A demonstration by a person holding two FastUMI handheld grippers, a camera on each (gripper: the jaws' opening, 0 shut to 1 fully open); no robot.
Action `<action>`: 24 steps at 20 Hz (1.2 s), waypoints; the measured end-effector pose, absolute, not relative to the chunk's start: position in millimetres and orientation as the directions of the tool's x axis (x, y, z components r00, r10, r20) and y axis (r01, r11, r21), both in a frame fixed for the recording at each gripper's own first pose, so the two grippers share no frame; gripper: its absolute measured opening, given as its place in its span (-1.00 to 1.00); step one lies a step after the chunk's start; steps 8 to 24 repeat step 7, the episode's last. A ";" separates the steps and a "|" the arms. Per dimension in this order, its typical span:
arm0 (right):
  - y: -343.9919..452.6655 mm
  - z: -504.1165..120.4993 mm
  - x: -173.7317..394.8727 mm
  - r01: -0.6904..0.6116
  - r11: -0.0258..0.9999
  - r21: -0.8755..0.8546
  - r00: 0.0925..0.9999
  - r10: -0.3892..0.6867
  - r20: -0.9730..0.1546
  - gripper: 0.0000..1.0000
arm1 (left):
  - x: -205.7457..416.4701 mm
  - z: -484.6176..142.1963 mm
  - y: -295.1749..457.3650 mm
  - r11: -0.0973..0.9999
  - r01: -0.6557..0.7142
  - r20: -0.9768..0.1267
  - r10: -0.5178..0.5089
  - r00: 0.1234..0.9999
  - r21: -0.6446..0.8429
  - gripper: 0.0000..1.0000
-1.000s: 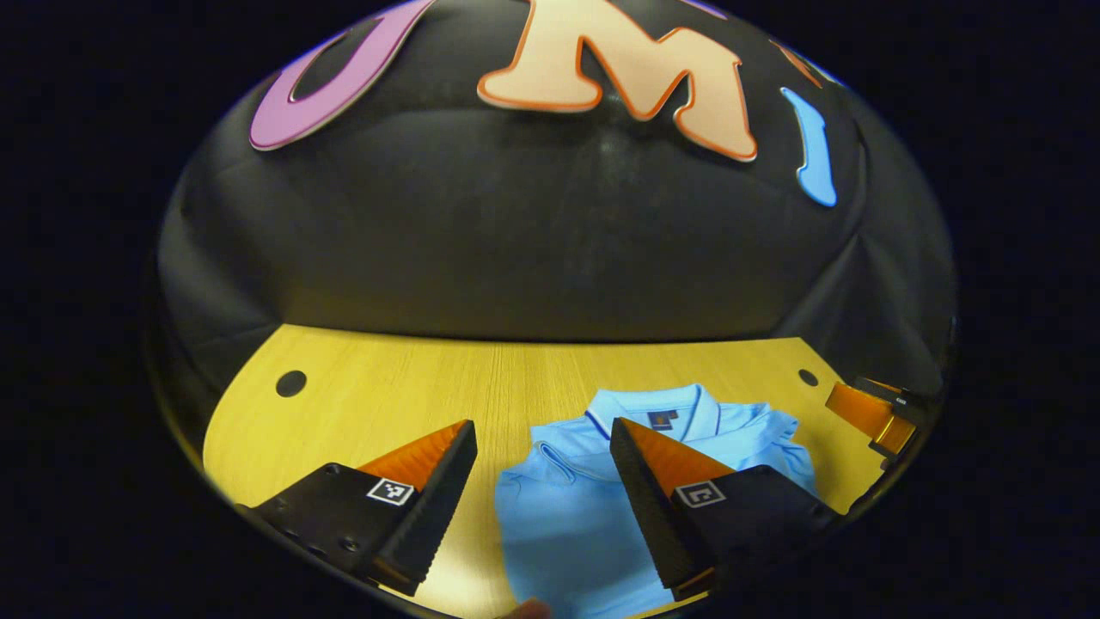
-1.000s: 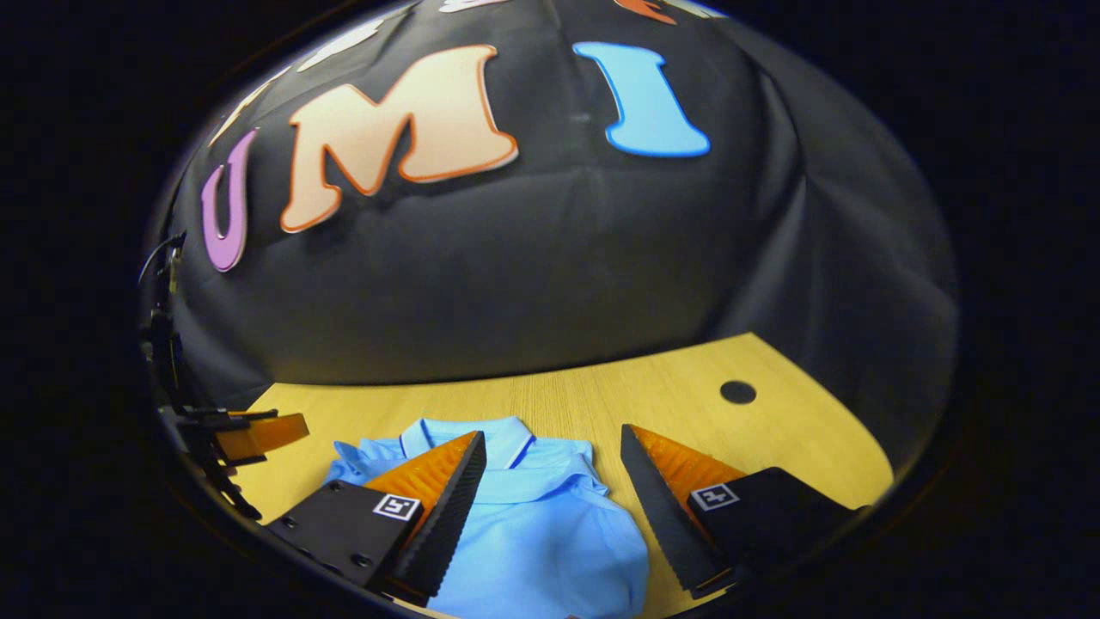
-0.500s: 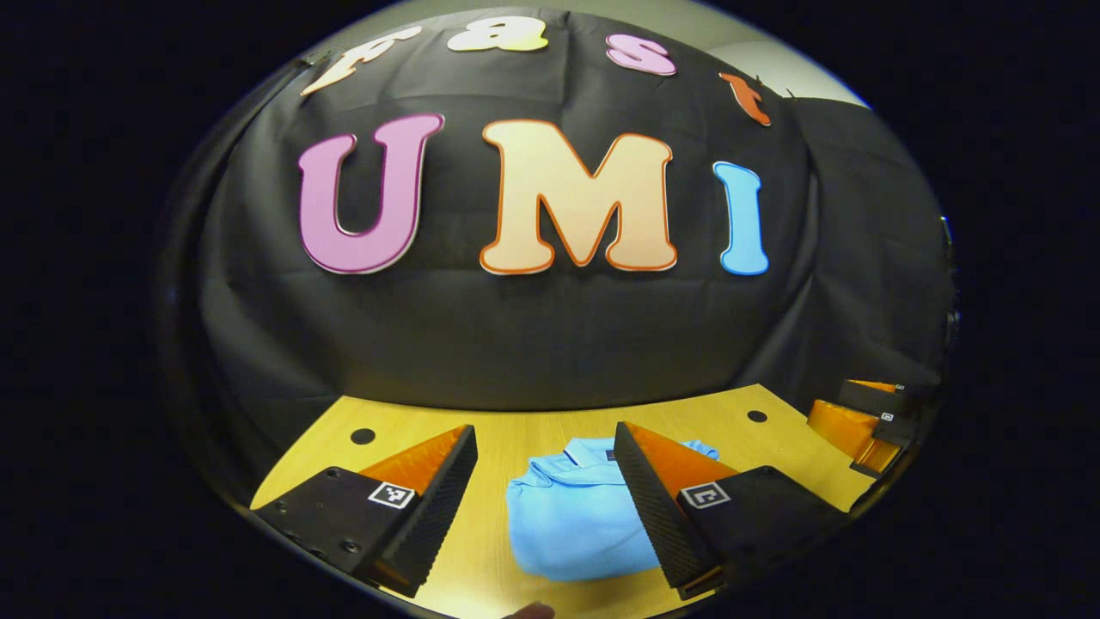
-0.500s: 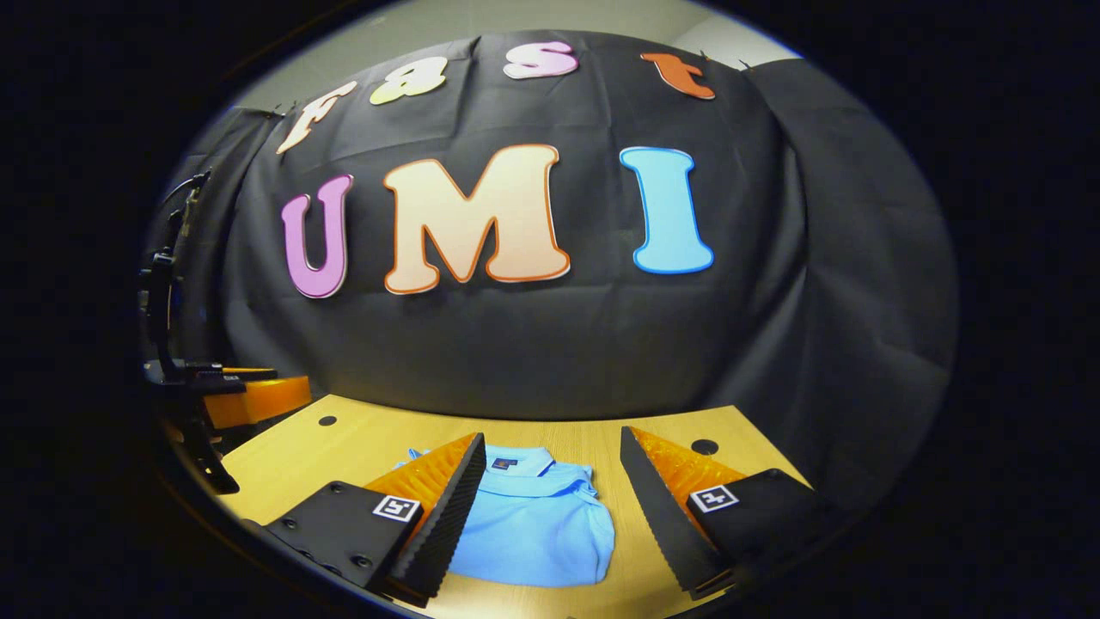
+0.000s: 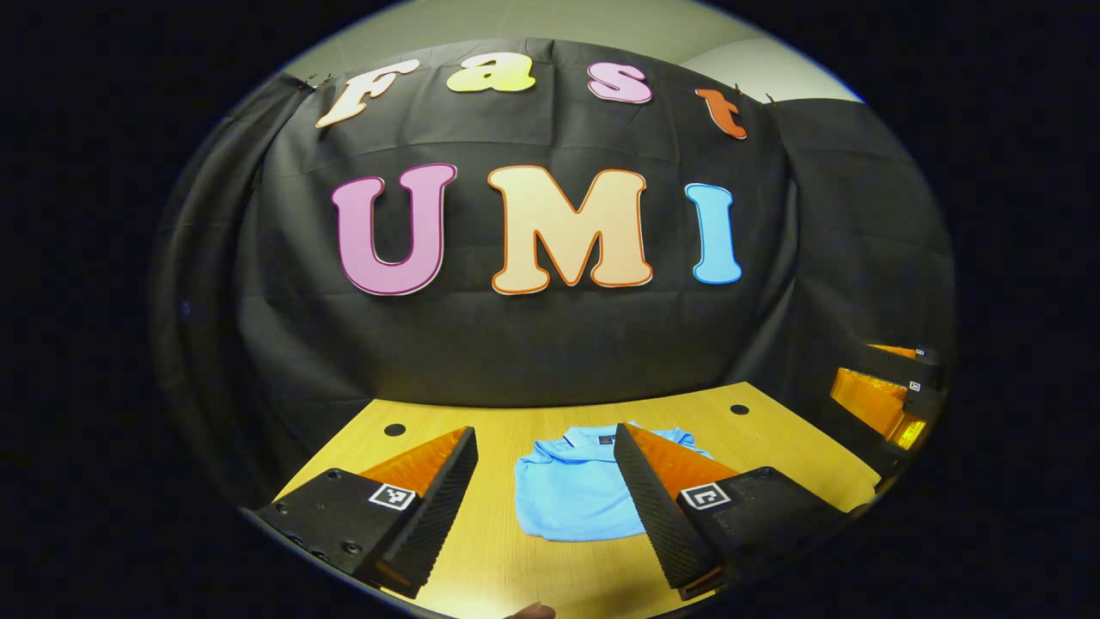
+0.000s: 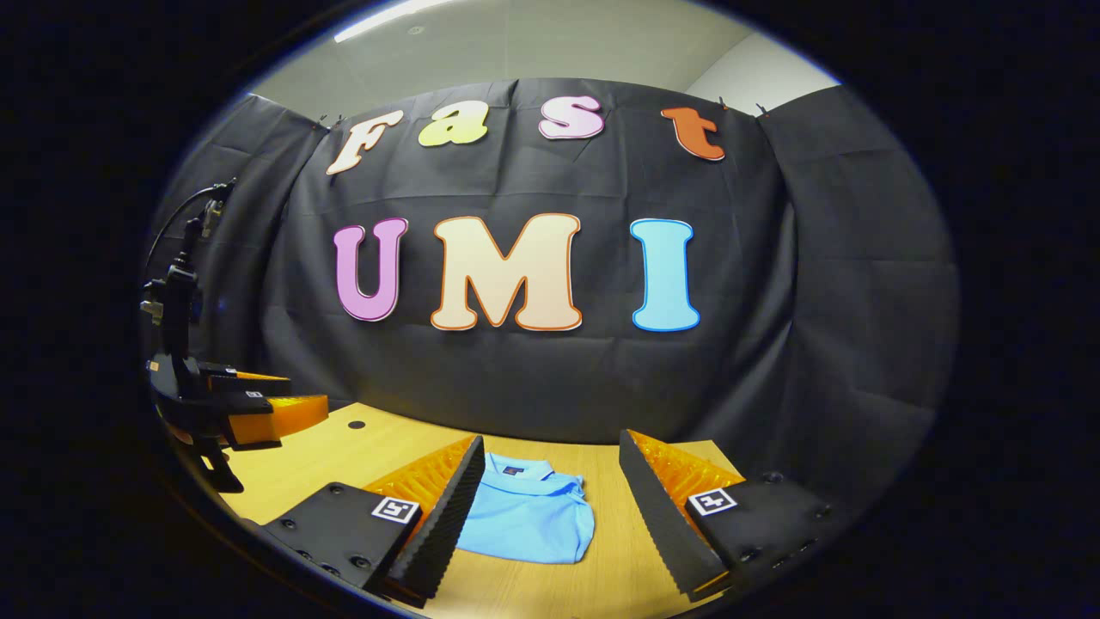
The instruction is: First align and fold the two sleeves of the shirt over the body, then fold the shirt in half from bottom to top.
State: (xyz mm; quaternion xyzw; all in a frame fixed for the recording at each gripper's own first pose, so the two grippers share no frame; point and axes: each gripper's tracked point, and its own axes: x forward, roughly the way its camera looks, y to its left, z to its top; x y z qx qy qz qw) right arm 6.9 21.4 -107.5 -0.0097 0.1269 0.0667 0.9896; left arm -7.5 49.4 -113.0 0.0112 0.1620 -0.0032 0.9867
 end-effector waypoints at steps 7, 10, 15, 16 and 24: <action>44.8 -103.9 -17.2 -0.172 0.985 0.019 0.953 0.171 -0.250 0.96 | -29.1 -84.5 43.1 1.000 -0.008 -0.280 0.011 0.960 0.012 0.91; 44.8 -103.9 -17.2 -0.172 0.985 0.019 0.953 0.171 -0.250 0.96 | -29.1 -84.5 43.1 1.000 -0.008 -0.280 0.011 0.960 0.012 0.91; 44.8 -103.9 -17.2 -0.172 0.985 0.019 0.953 0.171 -0.250 0.96 | -29.1 -84.5 43.1 1.000 -0.008 -0.280 0.011 0.960 0.012 0.91; 44.8 -103.9 -17.2 -0.172 0.985 0.019 0.953 0.171 -0.250 0.96 | -29.1 -84.5 43.1 1.000 -0.008 -0.280 0.011 0.960 0.012 0.91; 44.8 -103.9 -17.2 -0.172 0.985 0.019 0.953 0.171 -0.250 0.96 | -29.1 -84.5 43.1 1.000 -0.008 -0.280 0.011 0.960 0.012 0.91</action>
